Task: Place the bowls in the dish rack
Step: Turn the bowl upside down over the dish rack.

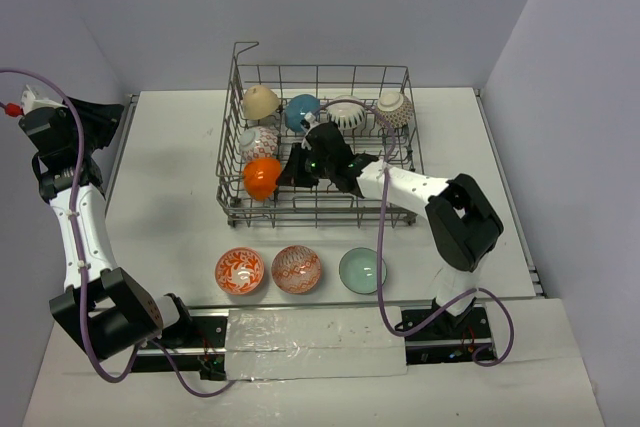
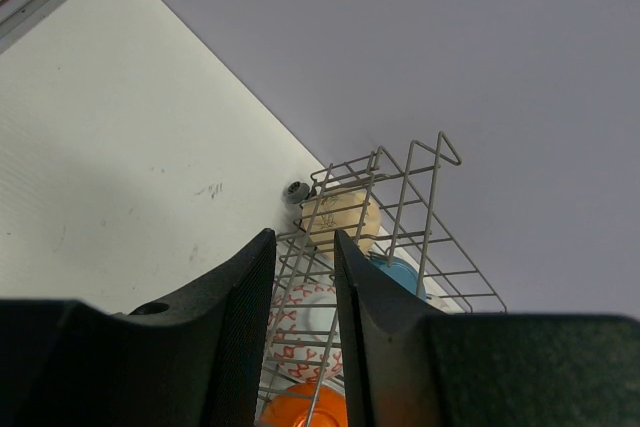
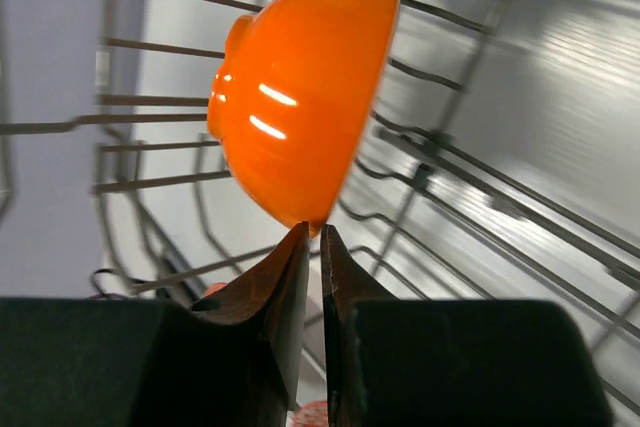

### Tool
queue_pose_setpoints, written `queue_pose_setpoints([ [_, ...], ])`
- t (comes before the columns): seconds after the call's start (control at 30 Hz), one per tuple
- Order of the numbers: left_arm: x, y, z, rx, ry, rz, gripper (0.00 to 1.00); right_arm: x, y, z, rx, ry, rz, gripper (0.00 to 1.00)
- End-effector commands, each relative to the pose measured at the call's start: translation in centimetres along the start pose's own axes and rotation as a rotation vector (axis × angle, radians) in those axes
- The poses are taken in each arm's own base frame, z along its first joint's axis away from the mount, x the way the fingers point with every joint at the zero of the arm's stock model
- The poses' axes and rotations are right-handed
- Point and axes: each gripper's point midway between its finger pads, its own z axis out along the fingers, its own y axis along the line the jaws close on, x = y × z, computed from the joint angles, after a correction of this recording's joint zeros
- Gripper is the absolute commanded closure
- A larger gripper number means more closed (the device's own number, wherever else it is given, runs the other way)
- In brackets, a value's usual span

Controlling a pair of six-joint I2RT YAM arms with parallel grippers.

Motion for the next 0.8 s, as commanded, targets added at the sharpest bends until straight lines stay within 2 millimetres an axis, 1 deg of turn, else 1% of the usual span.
queue_pose_setpoints([
  [0.0, -0.2, -1.0, 0.0, 0.041, -0.009, 0.005, 0.64, -1.5, -1.4, -1.5, 0.098, -0.04, -0.043, 0.83],
  [0.17, -0.2, -1.2, 0.0, 0.044, -0.008, 0.009, 0.64, -1.0, -1.7, -1.2, 0.098, -0.022, -0.046, 0.77],
  [0.33, -0.1, -1.2, 0.0, 0.043, -0.007, 0.01, 0.64, -1.0, -1.4, -1.0, 0.083, -0.017, -0.049, 0.74],
  [0.47, -0.2, -1.2, -0.1, 0.042, -0.01, 0.012, 0.64, -1.1, -1.0, -1.3, 0.064, -0.023, -0.066, 0.73],
  [0.5, -0.2, -1.1, 0.0, 0.04, -0.01, 0.012, 0.64, -1.4, -0.8, -1.5, 0.053, -0.04, -0.073, 0.73],
  [0.53, -0.1, -1.2, 0.0, 0.041, -0.009, 0.013, 0.64, -1.9, 0.2, -2.5, 0.029, -0.07, -0.092, 0.73],
  [0.57, -0.3, -1.2, -0.1, 0.037, -0.014, 0.017, 0.64, -2.3, 0.5, -2.9, 0.01, -0.11, -0.11, 0.73],
  [0.6, -0.3, -1.1, -0.1, 0.031, -0.017, 0.019, 0.64, -3.4, 1.7, -4.3, -0.01, -0.154, -0.148, 0.73],
  [0.67, -0.4, -1.5, -0.5, 0.033, -0.028, 0.035, 0.64, -4.8, 2.9, -5.8, -0.014, -0.203, -0.2, 0.72],
  [0.7, -0.6, -1.6, -0.6, 0.031, -0.039, 0.038, 0.64, -5.8, 4.2, -7.1, -0.033, -0.231, -0.233, 0.7],
  [0.73, -0.6, -2.0, -0.8, 0.042, -0.046, 0.044, 0.64, -6.5, 5.0, -7.8, -0.043, -0.249, -0.286, 0.7],
  [0.77, -0.7, -2.1, -0.8, 0.046, -0.05, 0.046, 0.64, -7.3, 6.4, -8.8, -0.06, -0.255, -0.316, 0.69],
])
